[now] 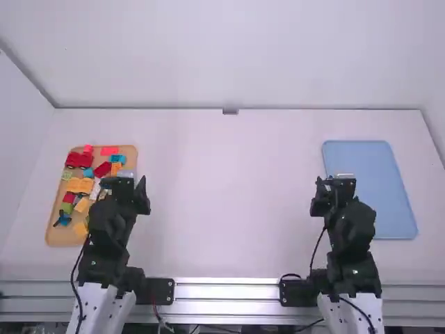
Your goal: Assemble lego blocks to make yellow taxi
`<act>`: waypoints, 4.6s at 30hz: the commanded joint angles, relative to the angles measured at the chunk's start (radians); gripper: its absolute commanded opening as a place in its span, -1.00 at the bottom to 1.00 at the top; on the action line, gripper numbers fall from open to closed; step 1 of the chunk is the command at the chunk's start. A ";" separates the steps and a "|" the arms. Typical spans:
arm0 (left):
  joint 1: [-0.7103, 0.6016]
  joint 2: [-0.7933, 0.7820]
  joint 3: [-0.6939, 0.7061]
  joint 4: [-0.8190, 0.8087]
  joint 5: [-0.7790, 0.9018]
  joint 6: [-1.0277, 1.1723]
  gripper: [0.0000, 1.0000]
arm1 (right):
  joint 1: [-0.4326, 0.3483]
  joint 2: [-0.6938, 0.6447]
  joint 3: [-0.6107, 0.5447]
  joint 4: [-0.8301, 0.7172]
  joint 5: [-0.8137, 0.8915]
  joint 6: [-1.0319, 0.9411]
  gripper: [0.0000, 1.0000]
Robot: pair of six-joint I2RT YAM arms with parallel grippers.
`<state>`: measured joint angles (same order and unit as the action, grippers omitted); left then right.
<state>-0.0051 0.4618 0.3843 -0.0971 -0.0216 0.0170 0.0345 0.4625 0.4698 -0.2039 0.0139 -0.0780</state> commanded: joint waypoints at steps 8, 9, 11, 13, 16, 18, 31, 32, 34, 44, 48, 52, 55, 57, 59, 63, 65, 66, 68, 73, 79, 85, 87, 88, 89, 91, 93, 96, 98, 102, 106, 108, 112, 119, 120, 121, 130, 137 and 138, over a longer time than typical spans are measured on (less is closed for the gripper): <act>0.000 0.281 0.267 -0.071 -0.055 0.005 -0.05 | 0.026 0.299 0.324 -0.098 0.024 -0.071 -0.04; -0.001 0.321 0.301 -0.079 -0.051 0.056 0.00 | 0.028 0.340 0.367 -0.117 0.024 -0.079 0.01; -0.001 0.369 0.343 -0.090 -0.038 0.079 0.06 | 0.028 0.389 0.417 -0.137 0.026 -0.088 0.07; 0.000 0.420 0.388 -0.091 -0.030 0.073 0.14 | 0.028 0.441 0.470 -0.157 0.023 -0.099 0.13; 0.006 0.536 0.493 -0.098 -0.129 -0.049 0.28 | 0.029 0.559 0.592 -0.203 0.012 -0.121 0.28; 0.010 0.584 0.539 -0.113 -0.201 -0.076 0.34 | 0.032 0.607 0.642 -0.223 0.015 -0.131 0.34; 0.199 1.064 0.987 -0.382 -0.288 -0.258 0.76 | 0.087 0.938 0.983 -0.310 0.027 -0.195 0.76; 0.229 1.119 1.047 -0.438 -0.270 -0.284 0.80 | 0.096 0.962 1.008 -0.312 0.027 -0.199 0.79; 0.261 1.180 1.114 -0.507 -0.253 -0.315 0.83 | 0.107 0.987 1.034 -0.312 0.028 -0.204 0.83; 0.497 1.473 1.327 -0.786 -0.210 -0.545 0.97 | 0.121 1.091 1.142 -0.350 0.031 -0.224 0.95; 0.606 1.542 1.331 -0.800 -0.040 -0.551 0.98 | 0.122 1.101 1.152 -0.356 0.032 -0.226 0.97; 0.664 1.587 1.328 -0.809 0.018 -0.552 0.99 | 0.122 1.101 1.152 -0.357 0.031 -0.226 0.96; 0.665 1.611 1.328 -0.815 0.029 -0.552 0.98 | 0.122 1.101 1.152 -0.357 0.032 -0.226 0.97; 0.658 1.624 1.327 -0.811 0.028 -0.552 0.98 | 0.122 1.101 1.152 -0.357 0.031 -0.226 0.97; 0.647 1.635 1.328 -0.808 0.029 -0.552 0.98 | 0.122 1.101 1.152 -0.357 0.027 -0.226 0.97; 0.631 1.665 1.328 -0.828 -0.077 -0.624 1.00 | 0.122 1.101 1.152 -0.357 0.028 -0.226 0.97; 0.632 1.683 1.327 -0.864 -0.127 -0.661 0.98 | 0.124 1.101 1.152 -0.357 0.028 -0.226 0.97; 0.632 1.685 1.326 -0.864 -0.127 -0.660 0.98 | 0.125 1.101 1.152 -0.357 0.028 -0.226 0.97; 0.637 1.691 1.316 -0.850 -0.124 -0.661 0.88 | 0.121 1.101 1.152 -0.356 0.028 -0.226 0.97; 0.636 1.691 1.254 -0.778 -0.129 -0.683 0.85 | 0.122 1.101 1.152 -0.352 0.029 -0.225 0.96; 0.647 1.691 1.186 -0.709 -0.117 -0.683 0.88 | 0.122 1.101 1.152 -0.349 0.028 -0.226 0.97; 0.647 1.691 1.176 -0.694 -0.126 -0.708 0.78 | 0.120 1.101 1.152 -0.332 0.028 -0.225 0.97; 0.644 1.691 1.172 -0.687 -0.126 -0.709 0.66 | 0.120 1.101 1.152 -0.323 0.028 -0.226 0.97; 0.639 1.691 1.166 -0.679 -0.126 -0.710 0.65 | 0.120 1.101 1.152 -0.320 0.028 -0.226 0.97; 0.639 1.691 1.164 -0.674 -0.126 -0.710 0.63 | 0.120 1.101 1.152 -0.319 0.028 -0.226 0.97; 0.640 1.691 1.150 -0.658 -0.126 -0.747 0.60 | 0.120 1.101 1.152 -0.316 0.028 -0.226 0.97; 0.641 1.691 1.144 -0.648 -0.126 -0.754 0.57 | 0.120 1.101 1.152 -0.316 0.028 -0.225 0.96; 0.640 1.691 1.142 -0.647 -0.126 -0.754 0.53 | 0.126 1.101 1.152 -0.315 0.028 -0.226 0.97; 0.640 1.691 1.139 -0.646 -0.127 -0.764 0.50 | 0.122 1.101 1.152 -0.314 0.028 -0.226 0.97; 0.639 1.691 1.126 -0.616 -0.129 -0.816 0.48 | 0.125 1.101 1.152 -0.314 0.029 -0.226 0.97; 0.646 1.691 1.119 -0.603 -0.133 -0.840 0.39 | 0.122 1.101 1.152 -0.312 0.029 -0.226 0.97; 0.643 1.691 1.113 -0.589 -0.132 -0.840 0.33 | 0.122 1.101 1.152 -0.312 0.028 -0.226 0.96; 0.639 1.691 1.110 -0.570 -0.121 -0.840 0.06 | 0.122 1.101 1.152 -0.312 0.032 -0.225 0.97; 0.645 1.658 1.204 -0.661 -0.119 -0.838 -0.06 | 0.122 1.101 1.152 -0.312 0.032 -0.226 0.96; 0.641 1.645 1.223 -0.682 -0.122 -0.830 -0.06 | 0.122 1.101 1.152 -0.312 0.032 -0.226 0.97; 0.632 1.629 1.240 -0.703 -0.130 -0.819 -0.07 | 0.122 1.101 1.152 -0.312 0.032 -0.226 0.97; 0.509 1.427 1.215 -0.789 -0.253 -0.661 -0.07 | 0.123 1.101 1.152 -0.331 0.028 -0.226 0.97; 0.165 1.280 1.063 -0.703 -0.048 -0.023 0.15 | 0.124 1.101 1.152 -0.358 0.028 -0.225 0.97; 0.147 1.280 1.062 -0.704 -0.031 0.007 0.17 | 0.124 1.101 1.152 -0.359 0.028 -0.224 0.97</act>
<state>0.2047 1.7443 1.4757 -0.7933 -0.1581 -0.2672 0.1551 1.5558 1.5848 -0.5606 0.0391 -0.3061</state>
